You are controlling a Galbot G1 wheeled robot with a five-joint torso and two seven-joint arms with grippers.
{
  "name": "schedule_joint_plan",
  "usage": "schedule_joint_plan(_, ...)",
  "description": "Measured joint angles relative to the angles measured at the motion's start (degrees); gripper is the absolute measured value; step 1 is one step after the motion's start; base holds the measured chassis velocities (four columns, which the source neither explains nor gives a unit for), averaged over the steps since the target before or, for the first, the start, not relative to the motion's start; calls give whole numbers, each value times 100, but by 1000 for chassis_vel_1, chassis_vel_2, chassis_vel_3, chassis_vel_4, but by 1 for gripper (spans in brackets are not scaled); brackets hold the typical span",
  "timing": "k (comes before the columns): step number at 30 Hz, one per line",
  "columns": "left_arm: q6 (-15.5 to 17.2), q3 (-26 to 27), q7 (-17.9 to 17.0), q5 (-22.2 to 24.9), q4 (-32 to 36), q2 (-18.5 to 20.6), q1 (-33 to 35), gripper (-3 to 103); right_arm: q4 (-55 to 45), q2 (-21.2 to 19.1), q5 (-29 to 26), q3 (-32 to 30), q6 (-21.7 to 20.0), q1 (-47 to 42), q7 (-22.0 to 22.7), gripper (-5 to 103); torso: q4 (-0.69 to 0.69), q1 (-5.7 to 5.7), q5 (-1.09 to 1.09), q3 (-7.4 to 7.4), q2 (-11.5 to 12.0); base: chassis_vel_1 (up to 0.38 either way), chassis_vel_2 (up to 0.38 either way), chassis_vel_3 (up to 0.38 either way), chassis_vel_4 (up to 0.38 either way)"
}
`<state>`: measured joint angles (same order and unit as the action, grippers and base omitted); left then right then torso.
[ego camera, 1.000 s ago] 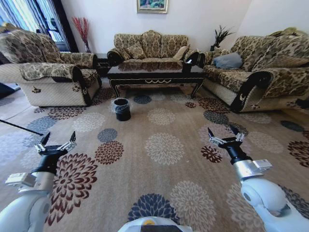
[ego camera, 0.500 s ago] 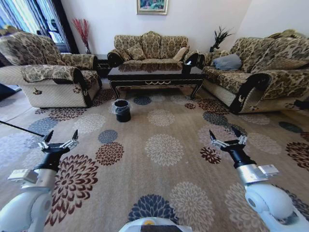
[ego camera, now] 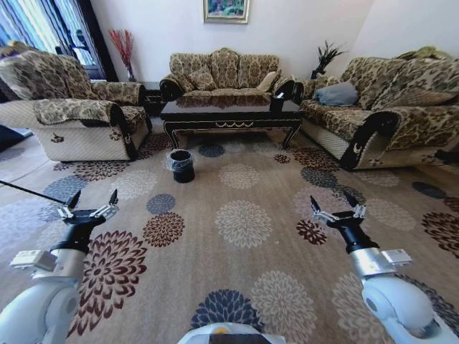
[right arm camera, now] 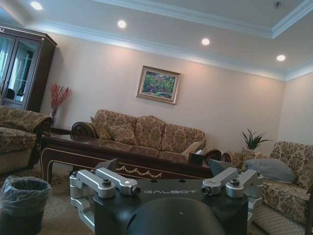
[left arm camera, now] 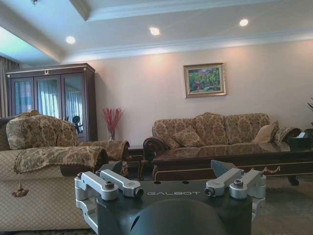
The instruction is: Move to the front of the table and pick up the trash from the floor, then place it into the trash bin.
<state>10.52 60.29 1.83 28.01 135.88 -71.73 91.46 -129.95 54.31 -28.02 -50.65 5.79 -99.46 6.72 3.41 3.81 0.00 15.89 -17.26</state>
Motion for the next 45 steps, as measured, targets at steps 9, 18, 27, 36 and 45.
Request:
schedule_joint_plan(9,47,-27,-14,211,155,-4,18,100,-71,73,47,1,30,-99,42,100,0,59,0,136,-195,0,0,0,0)
schedule_joint_plan(18,54,-18,-14,221,173,-36,19,100,-170,159,87,-8,60,-209,49,100,0,129,0,254,-384,0,0,0,0)
schedule_joint_plan(27,22,-149,-6,24,115,-163,33,100,-321,131,-1,-73,-65,-272,197,100,0,203,0,410,-614,0,0,0,0)
schedule_joint_plan(36,16,-191,-1,31,102,-151,-19,100,-453,125,-38,-226,-66,-354,212,100,0,284,0,529,-812,0,0,0,0)
schedule_joint_plan(45,24,-149,8,101,192,-140,-25,100,-533,193,38,-268,-55,-447,151,100,0,354,0,645,-1000,0,0,0,0)
